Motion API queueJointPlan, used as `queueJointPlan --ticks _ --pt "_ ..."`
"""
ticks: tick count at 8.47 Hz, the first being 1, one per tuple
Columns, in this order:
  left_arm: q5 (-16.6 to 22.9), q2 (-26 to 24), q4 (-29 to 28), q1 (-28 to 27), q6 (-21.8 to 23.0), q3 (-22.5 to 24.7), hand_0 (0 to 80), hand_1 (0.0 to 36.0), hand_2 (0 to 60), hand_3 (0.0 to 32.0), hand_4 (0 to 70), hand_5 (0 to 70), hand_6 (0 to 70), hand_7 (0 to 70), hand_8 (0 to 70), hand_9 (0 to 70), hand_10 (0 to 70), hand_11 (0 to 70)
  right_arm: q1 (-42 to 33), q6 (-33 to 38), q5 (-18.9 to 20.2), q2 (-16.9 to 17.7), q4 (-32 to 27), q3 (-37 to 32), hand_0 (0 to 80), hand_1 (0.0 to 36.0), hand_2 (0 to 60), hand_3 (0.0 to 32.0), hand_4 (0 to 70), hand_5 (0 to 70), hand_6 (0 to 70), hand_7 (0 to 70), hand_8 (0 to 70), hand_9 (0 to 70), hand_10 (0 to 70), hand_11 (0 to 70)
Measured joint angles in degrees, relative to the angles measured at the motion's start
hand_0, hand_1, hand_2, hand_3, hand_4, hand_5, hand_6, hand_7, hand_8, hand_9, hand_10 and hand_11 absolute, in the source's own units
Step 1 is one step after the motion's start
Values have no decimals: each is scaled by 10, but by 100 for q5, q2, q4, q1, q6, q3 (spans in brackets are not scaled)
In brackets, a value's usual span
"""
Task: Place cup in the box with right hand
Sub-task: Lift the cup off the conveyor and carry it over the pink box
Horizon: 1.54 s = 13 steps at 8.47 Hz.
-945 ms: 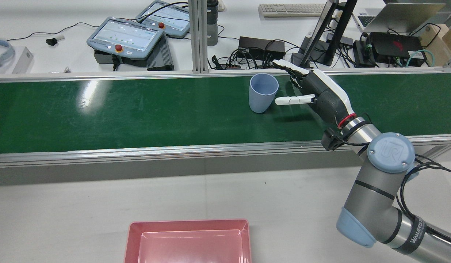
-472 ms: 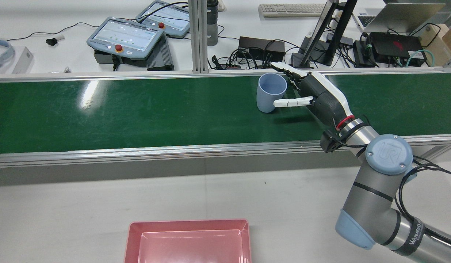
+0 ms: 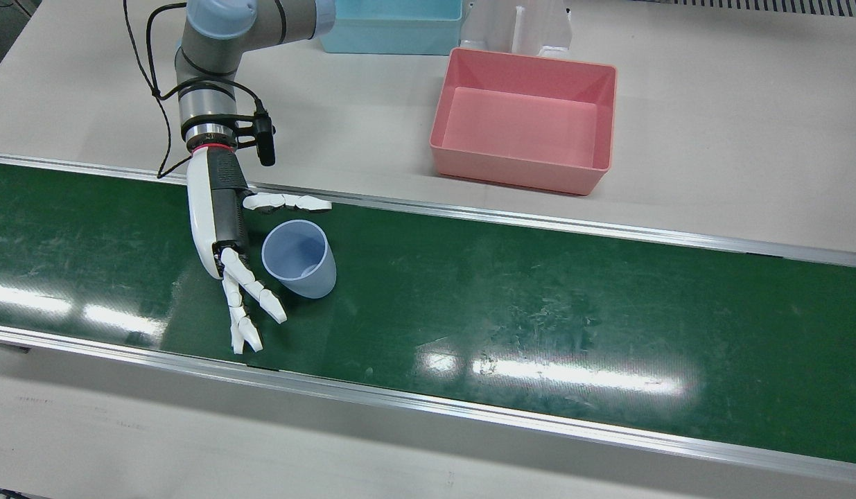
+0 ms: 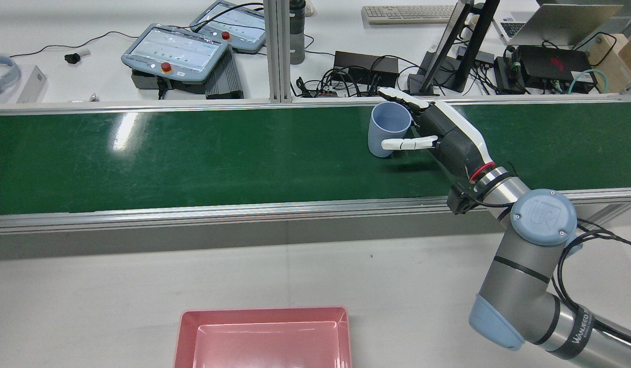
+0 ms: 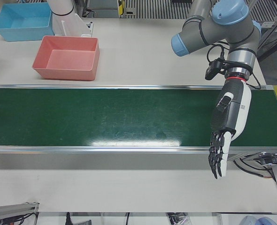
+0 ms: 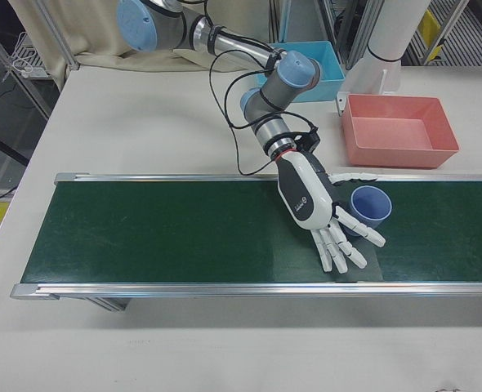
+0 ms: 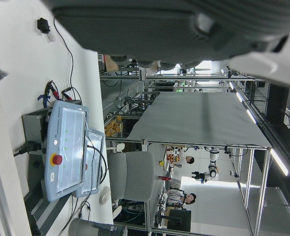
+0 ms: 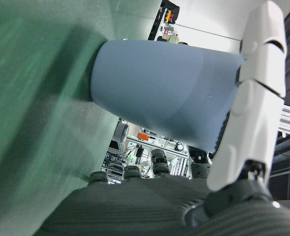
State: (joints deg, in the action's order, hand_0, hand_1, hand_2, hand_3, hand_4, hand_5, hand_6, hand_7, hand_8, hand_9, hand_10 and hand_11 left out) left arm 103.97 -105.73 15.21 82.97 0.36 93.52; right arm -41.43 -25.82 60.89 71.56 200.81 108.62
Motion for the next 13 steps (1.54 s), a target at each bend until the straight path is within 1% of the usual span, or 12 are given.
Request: queueJointPlan --ticks 1,2,3,4,5,6,7,8,10,12,13 --pt "0 0 0 0 0 0 0 0 0 0 0 0 0 0 0 0 0 0 10 -1 -8 0 -1 0 513 360 600 0 0 106 128 457 169 309 58 114" --pt "0 0 0 0 -1 0 0 0 0 0 0 0 0 0 0 0 0 0 15 -1 -13 -4 -4 -1 497 360 600 0 0 128 170 616 261 447 108 188" --pt "0 0 0 0 -1 0 0 0 0 0 0 0 0 0 0 0 0 0 17 -2 -18 -15 -6 -1 473 360 600 0 41 161 256 700 425 676 215 345" --pt "3 0 0 0 -1 0 0 0 0 0 0 0 0 0 0 0 0 0 20 -2 -44 -30 -6 -1 497 360 600 0 101 184 319 700 524 700 312 475" --pt "3 0 0 0 -1 0 0 0 0 0 0 0 0 0 0 0 0 0 20 1 -73 -46 -4 0 548 360 600 0 168 211 379 700 611 700 395 584" --pt "2 0 0 0 -1 0 0 0 0 0 0 0 0 0 0 0 0 0 11 7 -94 -52 -1 19 619 360 600 0 200 232 417 700 666 700 424 628" --pt "1 0 0 0 -1 0 0 0 0 0 0 0 0 0 0 0 0 0 -53 12 -98 -53 3 81 694 360 600 0 185 242 424 700 677 700 420 625" --pt "1 0 0 0 -1 0 0 0 0 0 0 0 0 0 0 0 0 0 -165 14 -98 -52 7 199 720 360 600 0 170 242 418 700 668 700 407 606" --pt "0 0 0 5 -1 2 0 0 0 0 0 0 0 0 0 0 0 0 -367 6 -96 -53 10 514 642 360 600 0 153 231 398 700 638 700 371 557" --pt "0 0 0 5 -1 7 0 0 0 0 0 0 0 0 0 0 0 0 -406 -62 -30 -146 10 824 636 360 600 0 179 230 405 700 648 700 377 564" --pt "0 0 0 4 -1 8 0 0 0 0 0 0 0 0 0 0 0 0 -403 -112 175 -188 11 967 666 360 600 0 213 237 424 700 683 700 408 606"
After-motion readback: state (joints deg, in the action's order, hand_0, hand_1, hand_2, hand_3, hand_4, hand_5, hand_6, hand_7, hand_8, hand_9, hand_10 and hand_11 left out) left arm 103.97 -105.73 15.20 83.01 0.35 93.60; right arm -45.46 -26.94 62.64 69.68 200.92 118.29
